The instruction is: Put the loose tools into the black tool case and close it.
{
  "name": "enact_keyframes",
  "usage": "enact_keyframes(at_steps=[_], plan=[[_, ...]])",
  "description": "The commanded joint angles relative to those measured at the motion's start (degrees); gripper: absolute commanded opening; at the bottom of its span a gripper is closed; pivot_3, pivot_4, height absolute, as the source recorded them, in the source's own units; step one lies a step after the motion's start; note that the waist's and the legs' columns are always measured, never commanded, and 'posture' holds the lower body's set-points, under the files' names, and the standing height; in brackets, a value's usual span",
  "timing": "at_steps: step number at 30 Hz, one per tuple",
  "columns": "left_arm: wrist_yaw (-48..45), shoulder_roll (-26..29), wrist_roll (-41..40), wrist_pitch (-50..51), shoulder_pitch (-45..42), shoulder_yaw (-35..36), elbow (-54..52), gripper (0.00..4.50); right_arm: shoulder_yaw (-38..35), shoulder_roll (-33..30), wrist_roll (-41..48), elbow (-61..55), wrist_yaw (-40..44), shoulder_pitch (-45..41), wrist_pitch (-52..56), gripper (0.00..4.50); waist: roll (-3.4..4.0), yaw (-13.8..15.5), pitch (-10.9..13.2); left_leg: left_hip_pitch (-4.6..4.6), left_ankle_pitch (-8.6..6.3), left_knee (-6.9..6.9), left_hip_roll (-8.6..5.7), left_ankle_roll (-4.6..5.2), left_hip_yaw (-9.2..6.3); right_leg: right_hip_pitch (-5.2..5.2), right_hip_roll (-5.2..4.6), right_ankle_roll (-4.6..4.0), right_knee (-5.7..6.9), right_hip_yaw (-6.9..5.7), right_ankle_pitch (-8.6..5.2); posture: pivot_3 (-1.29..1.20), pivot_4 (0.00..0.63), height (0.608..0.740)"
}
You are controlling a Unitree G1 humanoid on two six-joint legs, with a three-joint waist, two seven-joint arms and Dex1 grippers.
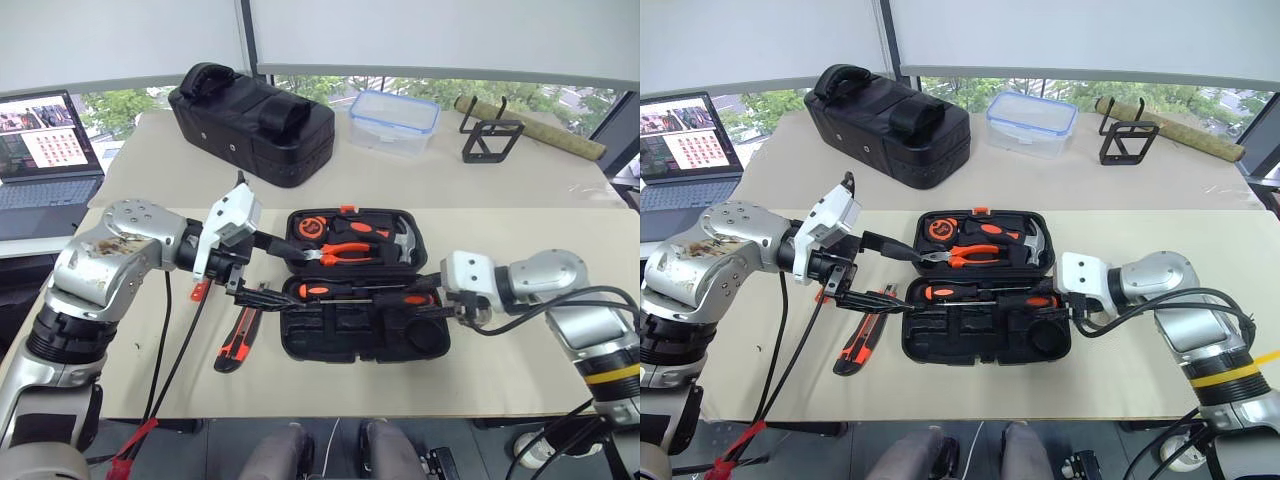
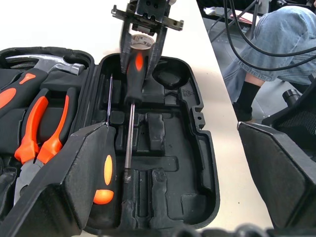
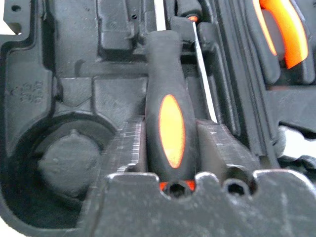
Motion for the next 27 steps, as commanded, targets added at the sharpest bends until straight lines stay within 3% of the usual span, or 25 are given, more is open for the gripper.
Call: enact_keyframes(at_steps=[1,3,5,18,23,27], plan=[[0.1,0.0,-0.2,-1.1,-0.5,1.2,-0.5,4.50,-3.0,0.8,5.0,-4.7,-0.1,-1.6,5.9,3.72,0.00,0.0,0.0,-0.01,0.00,0.00,0.00,0.00,0.00,-0.01,-0.01,0.00,0.00,0.00,0.00,0.00,0.150,0.722],[0.1,-0.1,-0.2,-1.2,-0.6,1.1,-0.3,4.50,-4.0,1.3,7.0,-6.2,-0.7,-2.3,9.3,4.42,0.00,0.0,0.0,-0.03,0.00,0.00,0.00,0.00,0.00,-0.04,-0.02,0.00,0.01,0.01,0.00,0.00,0.150,0.722],[0.1,-0.2,0.0,-1.3,-0.7,0.9,-0.1,4.50,-4.1,2.0,8.2,-6.8,-1.3,-2.7,11.4,4.49,0.00,0.0,0.0,-0.04,0.00,0.01,0.00,0.00,0.00,-0.04,-0.02,-0.01,0.00,0.01,0.00,0.00,0.150,0.722],[-0.5,-0.8,1.3,-2.7,-2.1,0.4,2.0,4.50,2.3,7.2,1.4,-0.3,-2.9,-4.1,9.3,0.13,0.00,0.0,0.0,-0.03,0.00,0.01,-0.01,0.01,0.00,-0.04,0.00,-0.01,0.02,-0.01,0.01,0.00,0.150,0.722],[0.3,-0.9,1.3,-2.5,-1.6,0.6,1.4,4.50,7.0,7.0,-6.0,1.5,-5.3,-3.6,8.1,0.02,-0.02,-0.1,0.0,0.09,0.00,0.00,0.00,0.00,-0.01,0.05,0.10,-0.01,0.03,-0.02,0.00,0.00,0.150,0.722],[1.1,-0.2,1.3,-2.3,-0.3,1.3,0.7,4.50,6.6,6.4,-5.6,-0.5,-4.6,-3.4,8.9,0.02,-0.07,0.0,-0.1,0.38,-0.01,-0.02,0.00,-0.01,-0.01,0.23,0.15,-0.01,0.01,0.00,0.00,0.00,0.150,0.722]])
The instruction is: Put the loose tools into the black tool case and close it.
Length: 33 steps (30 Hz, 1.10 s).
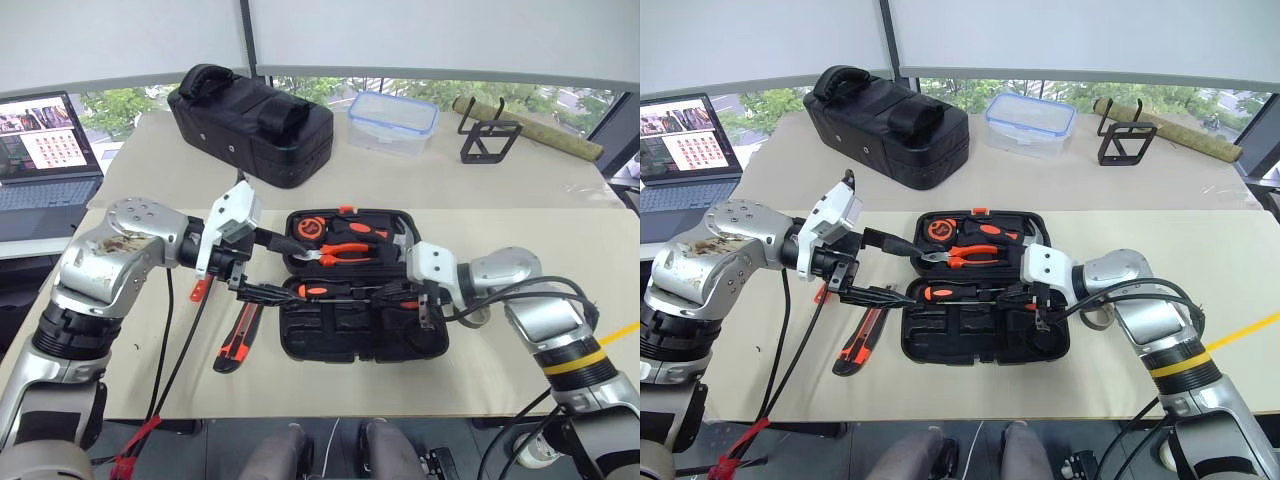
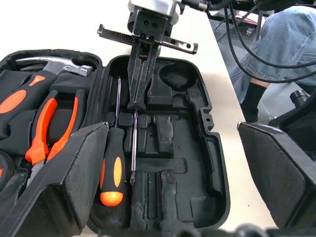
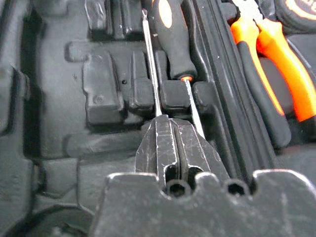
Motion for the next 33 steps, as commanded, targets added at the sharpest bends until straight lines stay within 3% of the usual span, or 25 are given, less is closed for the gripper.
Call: enact_keyframes(at_steps=[1,4,8,15,17,20,22,25,29,33], plan=[[1.0,0.9,0.0,-0.6,0.8,2.0,-1.7,4.50,0.8,-0.9,-1.3,-0.9,0.2,1.4,1.9,0.02,0.00,0.0,0.0,0.05,0.00,0.00,0.00,0.00,0.00,0.00,0.00,0.00,0.00,0.01,0.00,0.00,0.150,0.722],[5.2,3.0,0.2,0.9,6.7,5.8,-4.2,4.50,-6.5,-0.3,6.3,-5.3,-0.5,0.7,6.0,0.02,0.00,0.0,0.0,0.02,0.00,-0.05,0.00,0.00,0.02,0.01,0.00,0.00,0.01,0.08,0.00,0.00,0.150,0.722],[13.3,6.0,0.0,4.3,19.2,15.9,-8.9,4.50,-15.1,-1.0,18.3,-10.6,0.3,-0.1,15.8,0.02,0.02,-0.5,0.0,-0.43,0.01,-0.08,0.02,0.00,0.06,-0.51,0.02,-0.04,0.08,0.10,0.02,0.00,0.150,0.722],[21.2,5.3,0.7,10.8,47.9,40.3,-16.6,4.50,-21.9,-3.7,32.0,-17.3,1.5,0.0,27.2,2.14,0.02,-0.6,0.0,-0.54,0.01,-0.14,0.21,-0.08,0.05,-0.67,0.01,-0.15,-0.02,0.13,0.07,0.00,0.150,0.722],[22.2,3.6,2.8,8.9,56.1,44.9,-17.2,4.50,-22.1,-3.9,33.9,-18.4,1.3,0.1,28.3,2.85,0.03,-0.4,0.0,-0.49,-0.01,-0.15,0.27,-0.11,0.06,-0.72,0.02,-0.19,-0.08,0.13,0.07,0.00,0.150,0.722],[25.1,1.7,3.8,9.0,61.4,48.2,-18.6,4.50,-21.7,-3.8,35.4,-19.5,0.5,0.2,28.9,3.87,0.00,0.3,0.0,-0.45,-0.08,-0.15,0.29,-0.21,0.08,-0.69,-0.01,-0.20,-0.11,0.14,0.07,0.00,0.150,0.722],[27.2,1.8,2.5,12.6,61.7,48.8,-20.4,4.50,-21.3,-3.8,36.1,-20.3,0.2,0.2,29.2,4.42,-0.01,1.3,0.0,-0.49,-0.29,-0.14,0.28,-0.55,0.05,-0.67,-0.07,-0.23,-0.12,0.07,0.08,0.00,0.150,0.722],[28.2,4.1,0.2,16.7,59.3,47.1,-22.8,4.50,-20.8,-3.8,36.9,-21.2,-0.4,0.0,29.5,4.42,-0.03,2.0,0.0,-0.46,-0.30,-0.08,0.25,-0.56,0.06,-0.57,-0.10,-0.26,-0.13,0.08,0.13,0.00,0.150,0.722],[37.7,8.9,-0.8,33.7,37.8,38.0,-15.9,4.50,-20.5,-2.5,36.8,-22.3,-2.6,-0.1,29.0,4.42,-0.10,2.6,0.0,-0.39,-0.27,-0.06,0.24,-0.61,0.04,-0.53,-0.05,-0.25,-0.06,0.05,0.17,0.00,0.150,0.722],[39.5,9.7,-0.1,39.3,19.9,24.6,-8.8,4.50,-20.6,-1.3,37.7,-24.5,-5.1,1.4,29.1,4.42,-0.24,1.6,0.0,-0.35,-0.20,-0.08,0.20,-0.69,0.01,-0.58,0.04,-0.30,0.05,0.05,0.25,0.00,0.150,0.722]])
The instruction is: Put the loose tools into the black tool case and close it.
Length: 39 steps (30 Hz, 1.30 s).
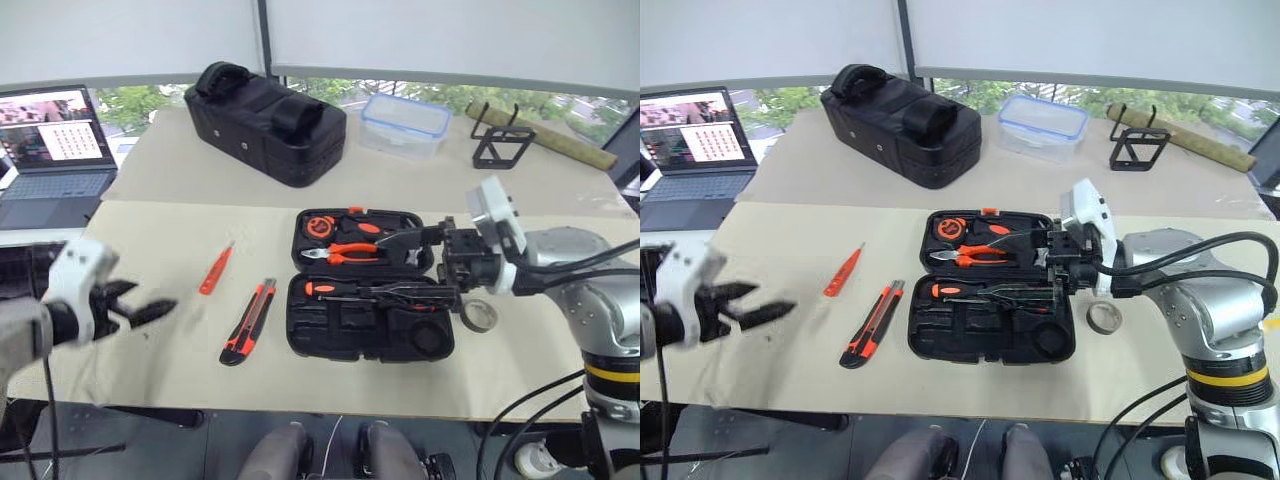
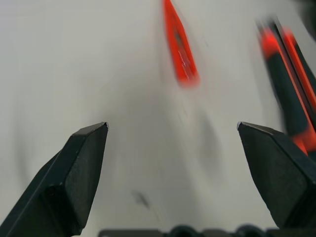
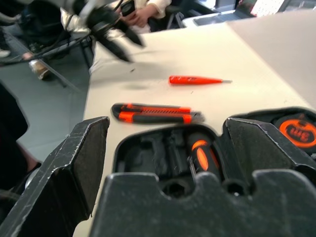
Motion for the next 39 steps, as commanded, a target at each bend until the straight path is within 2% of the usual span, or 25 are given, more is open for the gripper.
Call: enact_keyframes(at_steps=[1,5,7,11,14,17,22,23,27,29,32,39], plan=[[2.0,-0.9,-0.5,6.0,-12.6,-10.0,5.7,4.50,-1.5,0.8,2.1,-3.7,-2.5,1.1,-0.3,4.42,-0.01,-0.3,0.0,-0.09,0.01,-0.03,-0.01,0.01,0.04,0.04,-0.01,0.01,0.01,0.00,0.01,0.00,0.150,0.722],[2.3,0.7,3.6,4.4,-18.7,-22.0,11.5,4.50,-1.5,1.3,3.6,-6.0,-3.8,2.5,-0.2,4.42,-0.02,-1.8,0.0,-0.21,0.27,-0.05,0.03,0.43,0.07,-0.16,0.01,0.00,0.12,-0.04,0.01,0.00,0.150,0.722],[2.5,-0.6,6.4,2.3,-22.4,-27.7,16.6,4.50,-1.7,1.9,4.2,-6.6,-5.1,2.9,-0.2,4.42,-0.02,-2.1,0.0,-0.21,0.27,-0.08,0.04,0.40,0.08,-0.25,0.02,-0.02,0.16,-0.04,0.00,0.00,0.150,0.722],[2.2,-2.8,11.4,-2.6,-27.6,-35.8,25.9,4.50,-2.0,2.2,4.8,-7.2,-7.0,3.6,-0.5,4.42,-0.03,-1.9,0.0,-0.25,0.31,-0.06,0.06,0.36,0.08,-0.27,0.05,-0.04,0.10,-0.01,-0.01,0.00,0.150,0.722],[0.9,-4.3,12.8,-4.1,-29.1,-38.4,29.3,4.50,-2.5,1.9,5.1,-7.9,-7.8,4.5,-0.6,4.42,-0.03,-1.7,0.0,-0.25,0.31,-0.03,0.05,0.36,0.08,-0.26,0.05,-0.04,0.10,0.02,-0.01,0.00,0.150,0.722],[-0.6,-4.8,13.3,-5.2,-28.7,-39.1,30.4,3.94,-3.1,1.4,5.3,-8.8,-8.4,5.6,-0.7,4.50,-0.01,-1.5,0.0,-0.25,0.31,-0.01,0.04,0.36,0.06,-0.26,0.04,-0.04,0.12,0.05,-0.01,0.00,0.150,0.722],[-3.7,-3.5,12.8,-6.7,-27.1,-36.8,30.1,2.24,-4.0,-1.0,2.7,-10.1,-9.1,8.4,-2.1,4.50,0.00,-1.6,0.0,-0.23,0.31,0.02,0.04,0.36,0.08,-0.24,0.04,-0.04,0.19,0.09,-0.01,0.00,0.150,0.722],[-5.5,-2.7,12.5,-8.8,-26.6,-36.2,28.9,2.00,-4.3,-1.7,2.2,-10.6,-9.1,9.5,-2.3,4.50,-0.01,-1.6,0.0,-0.23,0.31,0.02,0.04,0.36,0.07,-0.27,0.03,-0.04,0.27,0.10,-0.02,0.00,0.150,0.722],[-15.0,-0.8,11.0,-20.6,-26.1,-34.3,24.1,0.47,-6.6,-5.0,3.7,-12.6,-8.2,14.3,-1.2,4.50,-0.02,-1.6,0.0,-0.27,0.31,0.02,0.04,0.36,0.07,-0.35,0.00,-0.04,0.53,0.11,-0.02,0.00,0.150,0.722],[-22.7,-0.3,11.2,-33.4,-26.5,-33.9,21.3,0.40,-8.7,-6.4,5.3,-14.2,-8.0,16.9,-0.7,4.50,-0.06,-1.3,0.0,-0.36,0.31,0.11,0.04,0.36,0.05,-0.35,-0.04,-0.04,0.46,0.08,-0.02,0.00,0.150,0.722],[-32.3,0.5,15.3,-47.5,-30.1,-38.0,20.1,0.40,-11.1,-7.3,5.3,-16.6,-9.4,20.7,-1.0,4.50,-0.07,-1.1,0.0,-0.39,0.31,0.15,0.04,0.35,0.05,-0.28,-0.10,-0.05,0.11,0.06,-0.02,0.00,0.150,0.722],[-43.0,-9.5,17.1,-48.7,-40.4,-47.4,22.4,0.40,-14.3,-7.9,7.6,-19.7,-11.7,25.7,-0.5,4.50,-0.07,-0.6,0.0,-0.36,0.32,0.14,0.02,0.41,0.07,-0.14,-0.11,-0.07,0.01,0.04,0.01,0.00,0.150,0.722]])
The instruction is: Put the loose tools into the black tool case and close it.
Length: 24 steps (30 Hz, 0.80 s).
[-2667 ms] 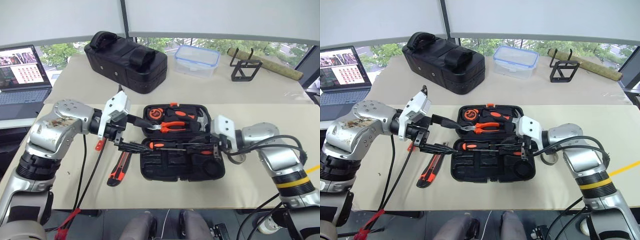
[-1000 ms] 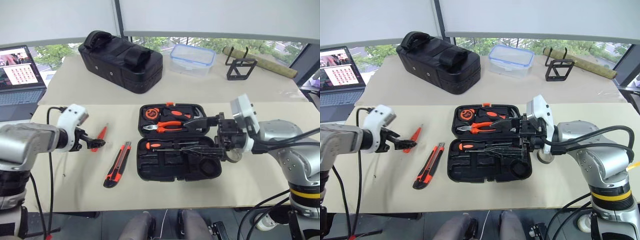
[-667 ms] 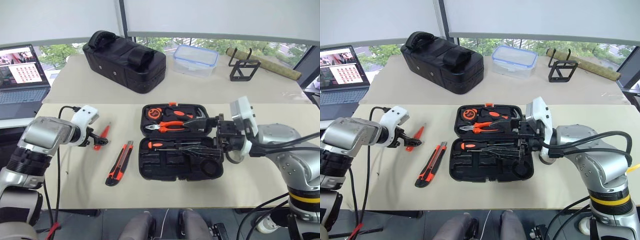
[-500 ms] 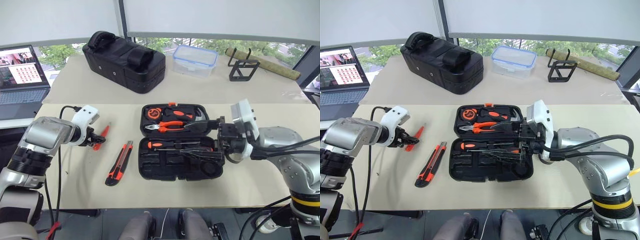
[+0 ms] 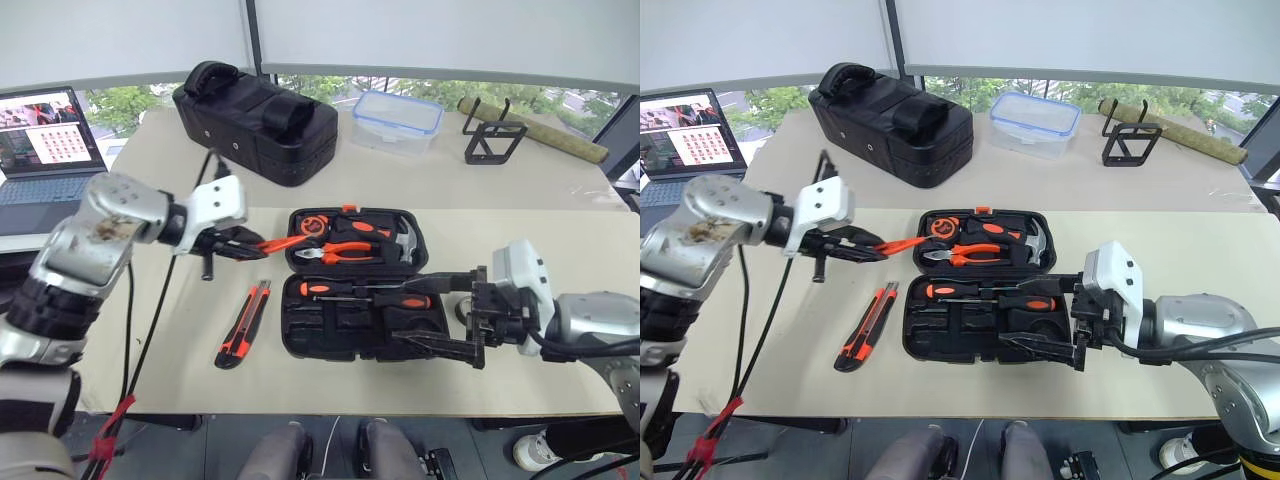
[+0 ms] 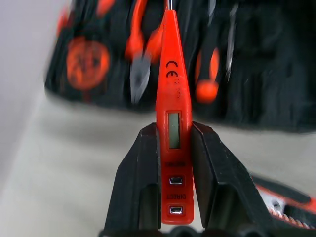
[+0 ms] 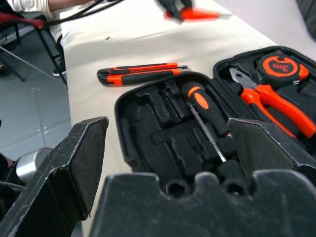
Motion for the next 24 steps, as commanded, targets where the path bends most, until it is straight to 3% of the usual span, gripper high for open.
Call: enact_keyframes(at_steps=[1,3,14,24], plan=[[-5.6,-4.5,1.8,-1.2,-2.6,-5.3,0.1,0.40,-2.8,-0.8,2.0,-2.4,-1.6,0.8,0.2,4.50,-0.01,-0.1,0.0,0.00,0.00,0.00,0.00,0.01,0.00,-0.01,0.01,0.00,0.00,0.00,0.00,0.00,0.150,0.722],[-6.1,-6.7,4.1,-2.0,-3.1,-7.8,0.8,0.40,-2.8,-0.9,2.2,-2.5,-2.5,0.9,0.2,4.50,-0.02,-0.3,0.0,-0.03,0.01,0.00,0.02,0.02,0.00,-0.03,0.03,0.00,0.01,-0.01,0.00,0.00,0.150,0.722],[-4.3,-12.9,11.7,16.2,-6.4,-17.2,1.4,0.40,-2.7,-0.6,3.3,-4.2,-6.4,2.9,0.0,4.50,-0.03,-0.8,0.0,-0.06,0.02,0.01,0.04,0.05,0.00,-0.05,0.11,0.00,0.03,0.02,0.00,0.00,0.150,0.722],[-1.0,-17.5,14.8,24.0,-7.6,-21.1,5.2,0.40,-2.1,-0.4,3.3,-3.4,-7.5,1.6,-0.3,4.50,-0.04,-0.7,0.0,-0.02,0.03,0.03,0.04,0.05,0.00,-0.01,0.13,0.01,0.06,0.05,0.00,0.00,0.150,0.722]])
